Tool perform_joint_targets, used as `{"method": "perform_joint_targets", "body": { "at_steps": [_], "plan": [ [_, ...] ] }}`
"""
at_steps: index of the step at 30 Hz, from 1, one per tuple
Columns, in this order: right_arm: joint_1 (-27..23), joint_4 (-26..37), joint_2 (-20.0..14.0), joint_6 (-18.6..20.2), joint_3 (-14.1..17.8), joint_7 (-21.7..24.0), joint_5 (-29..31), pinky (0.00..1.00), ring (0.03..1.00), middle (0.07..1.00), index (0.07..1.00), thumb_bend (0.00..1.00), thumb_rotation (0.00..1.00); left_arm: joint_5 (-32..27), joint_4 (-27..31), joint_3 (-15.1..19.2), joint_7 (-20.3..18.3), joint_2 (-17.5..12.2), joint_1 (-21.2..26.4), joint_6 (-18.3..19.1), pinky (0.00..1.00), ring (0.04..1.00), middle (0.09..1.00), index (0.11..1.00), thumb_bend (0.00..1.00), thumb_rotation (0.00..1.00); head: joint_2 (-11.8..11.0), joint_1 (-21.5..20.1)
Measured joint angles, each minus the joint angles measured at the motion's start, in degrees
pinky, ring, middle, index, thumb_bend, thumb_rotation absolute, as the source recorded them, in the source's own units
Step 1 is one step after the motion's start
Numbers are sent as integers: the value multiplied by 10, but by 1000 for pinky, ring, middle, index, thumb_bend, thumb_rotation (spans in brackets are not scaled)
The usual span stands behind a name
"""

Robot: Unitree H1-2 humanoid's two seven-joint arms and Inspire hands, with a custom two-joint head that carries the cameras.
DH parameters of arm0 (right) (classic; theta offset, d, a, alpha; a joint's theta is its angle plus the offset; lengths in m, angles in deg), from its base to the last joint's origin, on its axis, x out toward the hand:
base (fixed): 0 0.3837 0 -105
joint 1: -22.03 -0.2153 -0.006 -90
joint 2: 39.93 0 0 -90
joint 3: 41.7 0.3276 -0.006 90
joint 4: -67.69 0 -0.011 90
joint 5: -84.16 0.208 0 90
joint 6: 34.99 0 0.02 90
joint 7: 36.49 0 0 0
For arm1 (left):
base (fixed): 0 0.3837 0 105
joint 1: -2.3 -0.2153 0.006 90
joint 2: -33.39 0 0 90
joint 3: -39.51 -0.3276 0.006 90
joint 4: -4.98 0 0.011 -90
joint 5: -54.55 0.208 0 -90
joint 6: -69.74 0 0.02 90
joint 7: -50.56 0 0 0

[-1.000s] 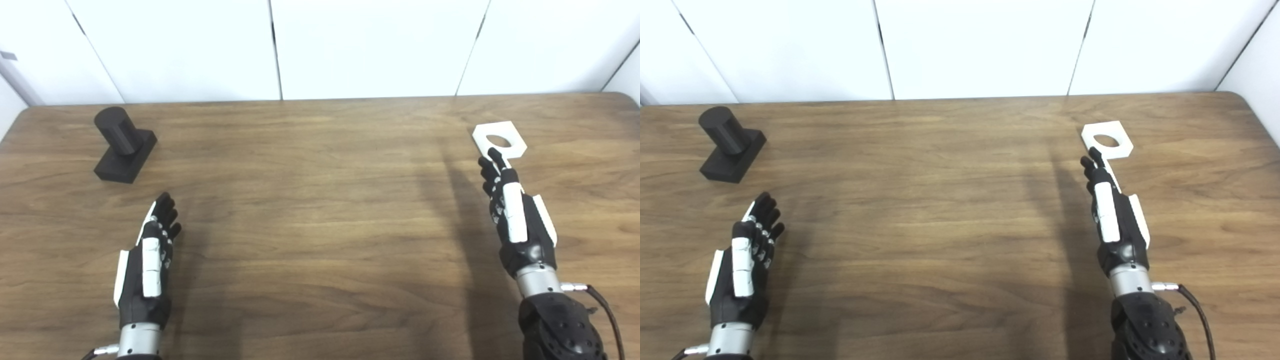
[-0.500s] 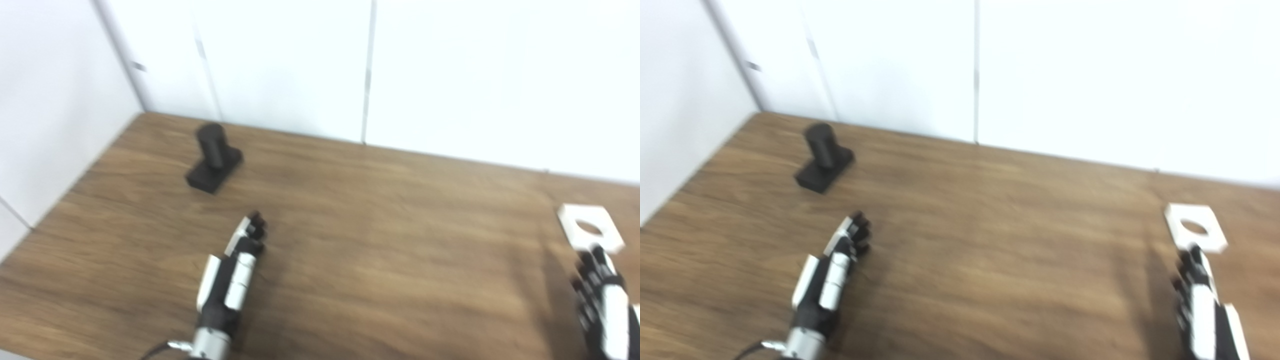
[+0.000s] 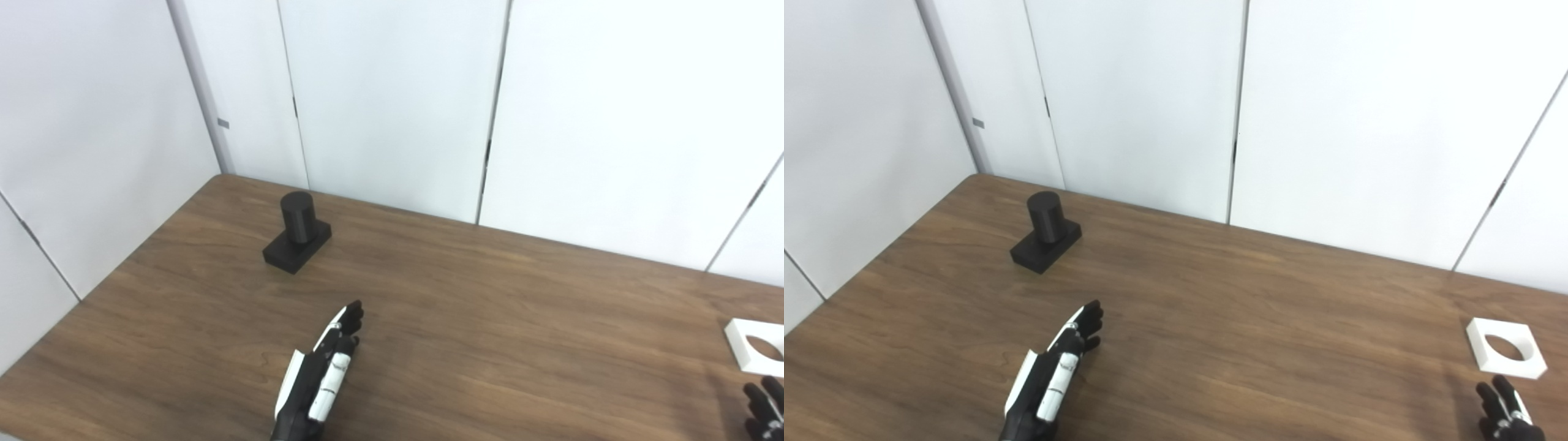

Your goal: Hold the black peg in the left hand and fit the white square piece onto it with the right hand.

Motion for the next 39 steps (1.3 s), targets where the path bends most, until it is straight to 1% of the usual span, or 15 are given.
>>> {"method": "perform_joint_targets", "body": {
  "at_steps": [1, 3, 4, 5, 7, 10, 13, 15, 16, 20, 22, 25, 28, 34, 39],
  "plan": [
    [0, 0, 0, 0, 0, 0, 0, 1000, 990, 931, 940, 712, 1000, 8, 0, -2, 2, 0, 0, 3, 928, 945, 952, 955, 552, 778, 0, 0],
    [0, -1, 0, -3, 0, 0, 0, 1000, 993, 935, 943, 707, 1000, 27, 0, -5, 5, 0, 1, 3, 921, 945, 956, 962, 511, 706, -3, 1],
    [0, -2, -1, -4, 0, 0, 0, 1000, 994, 938, 947, 703, 1000, 37, 0, -6, 7, 0, 1, 3, 909, 936, 950, 956, 495, 620, -3, 1],
    [0, -2, -1, -5, 0, 0, -1, 1000, 996, 942, 950, 687, 1000, 48, 0, -8, 10, 0, 1, 3, 891, 919, 942, 950, 505, 511, -4, -1],
    [0, -4, -2, -7, 0, 1, -1, 1000, 997, 948, 955, 664, 1000, 72, 0, -10, 20, 0, 1, 4, 859, 893, 924, 933, 535, 355, -5, -2],
    [0, -8, -4, -14, 0, 5, -1, 1000, 993, 942, 951, 656, 1000, 133, 7, -11, 44, 1, 0, 17, 837, 886, 902, 909, 593, 277, -6, -1],
    [-2, -12, -6, -19, 0, 5, -12, 1000, 981, 928, 941, 681, 1000, 232, 31, -1, 68, 2, -1, 80, 835, 878, 887, 889, 703, 318, -6, -1],
    [-2, -13, -7, -22, -1, 5, -21, 1000, 975, 922, 938, 682, 1000, 292, 64, 15, 83, 1, 0, 129, 840, 878, 890, 894, 736, 338, -7, -2],
    [-1, -15, -7, -26, -1, 5, -24, 1000, 970, 922, 939, 689, 1000, 310, 78, 24, 87, 0, 2, 147, 867, 894, 903, 903, 743, 333, -8, -2],
    [2, -17, -7, -35, -2, 2, -35, 1000, 955, 910, 935, 708, 1000, 351, 95, 62, 86, -8, 22, 210, 866, 903, 913, 900, 822, 362, -8, -6],
    [2, -18, -7, -38, -2, 0, -39, 1000, 951, 902, 927, 706, 1000, 366, 95, 85, 83, -11, 43, 238, 809, 891, 908, 894, 853, 405, -8, -6],
    [2, -18, -7, -39, -4, -2, -40, 1000, 947, 899, 922, 723, 1000, 391, 90, 104, 82, -15, 85, 260, 760, 897, 903, 895, 876, 470, -8, -6],
    [2, -18, -7, -41, -5, -2, -41, 1000, 952, 897, 921, 736, 1000, 413, 73, 110, 71, -30, 114, 273, 758, 893, 904, 877, 910, 512, -6, -9],
    [2, -18, -7, -44, -7, -3, -47, 1000, 955, 890, 908, 721, 1000, 454, 25, 126, 52, -61, 143, 313, 801, 905, 891, 844, 957, 579, -4, -11],
    [3, -18, -7, -44, -9, -3, -49, 1000, 943, 884, 903, 693, 1000, 469, -12, 125, 38, -69, 171, 334, 848, 905, 893, 842, 951, 601, -3, -12]
  ]
}}
